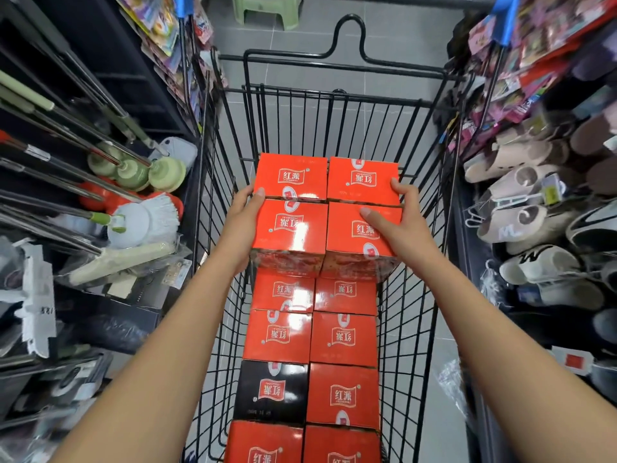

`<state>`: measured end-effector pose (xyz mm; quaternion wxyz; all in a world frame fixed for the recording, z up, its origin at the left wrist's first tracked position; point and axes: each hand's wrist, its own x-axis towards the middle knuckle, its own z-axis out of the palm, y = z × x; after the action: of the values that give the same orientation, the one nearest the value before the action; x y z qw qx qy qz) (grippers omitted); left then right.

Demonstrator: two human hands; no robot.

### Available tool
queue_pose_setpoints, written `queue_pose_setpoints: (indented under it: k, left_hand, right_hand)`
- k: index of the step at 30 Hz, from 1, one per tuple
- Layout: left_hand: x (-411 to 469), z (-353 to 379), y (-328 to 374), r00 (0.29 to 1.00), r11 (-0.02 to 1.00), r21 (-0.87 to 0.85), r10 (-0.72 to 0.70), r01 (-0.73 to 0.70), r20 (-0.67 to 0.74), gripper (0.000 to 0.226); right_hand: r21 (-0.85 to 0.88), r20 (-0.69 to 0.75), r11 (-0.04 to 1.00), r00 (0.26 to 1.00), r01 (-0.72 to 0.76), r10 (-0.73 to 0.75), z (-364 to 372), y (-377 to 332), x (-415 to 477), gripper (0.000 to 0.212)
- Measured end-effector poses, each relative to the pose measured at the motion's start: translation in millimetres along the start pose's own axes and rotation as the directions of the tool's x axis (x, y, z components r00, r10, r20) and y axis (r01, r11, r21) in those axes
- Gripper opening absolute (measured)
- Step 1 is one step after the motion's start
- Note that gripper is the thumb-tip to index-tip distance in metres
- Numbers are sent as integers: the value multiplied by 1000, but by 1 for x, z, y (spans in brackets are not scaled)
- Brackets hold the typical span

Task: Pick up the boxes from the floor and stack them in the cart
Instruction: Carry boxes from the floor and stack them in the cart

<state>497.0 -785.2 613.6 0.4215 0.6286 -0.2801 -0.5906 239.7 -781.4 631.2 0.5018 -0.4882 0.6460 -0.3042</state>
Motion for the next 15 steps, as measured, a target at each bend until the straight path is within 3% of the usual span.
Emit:
queue_pose_setpoints:
  k: [5, 11, 15]
  left_hand:
    - [4, -17, 6, 992, 990, 136, -48, 32, 120, 57]
    - [6, -10, -6, 998, 999, 43, -11, 8, 69, 53]
    - [8, -15, -1, 996, 995, 97, -11, 3, 83, 56]
  right_hand:
    - [-29, 12, 1000, 1000, -9, 10, -4, 1, 2, 71]
    - [-11, -6, 1000, 1000, -8, 8, 1, 4, 3, 74]
    - [-44, -18, 999, 1000, 16, -17, -2, 3, 2, 77]
